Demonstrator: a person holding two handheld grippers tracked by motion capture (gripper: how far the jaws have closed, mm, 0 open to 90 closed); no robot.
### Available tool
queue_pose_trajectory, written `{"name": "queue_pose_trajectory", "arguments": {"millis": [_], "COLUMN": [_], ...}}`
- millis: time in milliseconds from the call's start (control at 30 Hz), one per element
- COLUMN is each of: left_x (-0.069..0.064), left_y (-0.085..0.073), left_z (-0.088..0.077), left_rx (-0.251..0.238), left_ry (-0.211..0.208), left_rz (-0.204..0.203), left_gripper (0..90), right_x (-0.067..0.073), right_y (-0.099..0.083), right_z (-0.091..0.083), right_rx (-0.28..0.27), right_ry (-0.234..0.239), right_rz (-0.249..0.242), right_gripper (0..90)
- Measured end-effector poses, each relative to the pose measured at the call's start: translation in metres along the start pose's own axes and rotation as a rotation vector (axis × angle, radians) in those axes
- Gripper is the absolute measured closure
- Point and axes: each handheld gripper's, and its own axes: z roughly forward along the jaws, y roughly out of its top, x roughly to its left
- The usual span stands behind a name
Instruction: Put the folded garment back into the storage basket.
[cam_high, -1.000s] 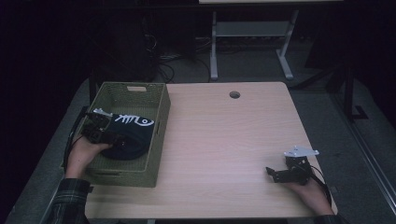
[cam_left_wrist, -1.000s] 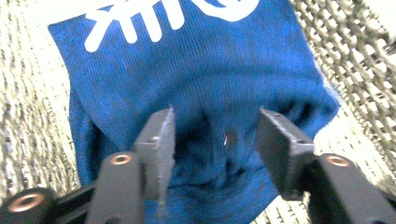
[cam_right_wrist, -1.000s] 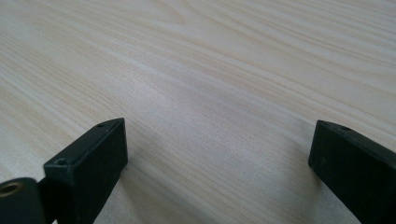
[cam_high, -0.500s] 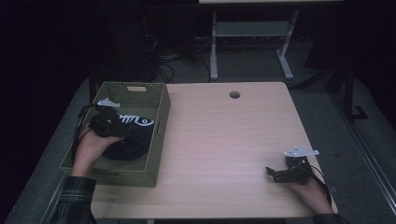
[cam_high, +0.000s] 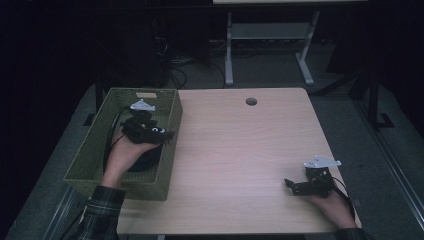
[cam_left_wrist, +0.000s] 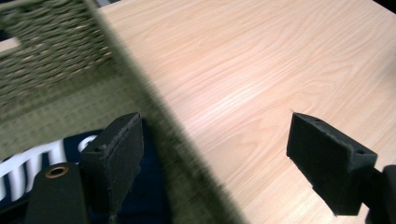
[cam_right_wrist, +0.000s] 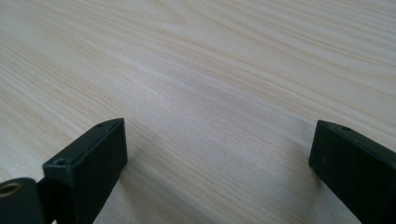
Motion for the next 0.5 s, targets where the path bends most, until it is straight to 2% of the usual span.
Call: {"name": "queue_pose_trajectory", "arguments": {"millis": [233,500], "left_x": [-0.027,-0.059], "left_y": [0.006,0.006], "left_z": [0.020,0.043], "left_rx": [-0.008,-0.009], "left_ry": [-0.053,-0.096], "left_rz": [0.032,0.066], "left_gripper": [18.0,18.0], "right_x": [0.000,0.000], "right_y": [0.000,0.000], "right_z": [0.000,0.000], "right_rx": [0.000,0.000], "right_ry": [0.000,0.000], "right_rz": [-0.001,0.000], "right_gripper": [3.9,4.0]}}
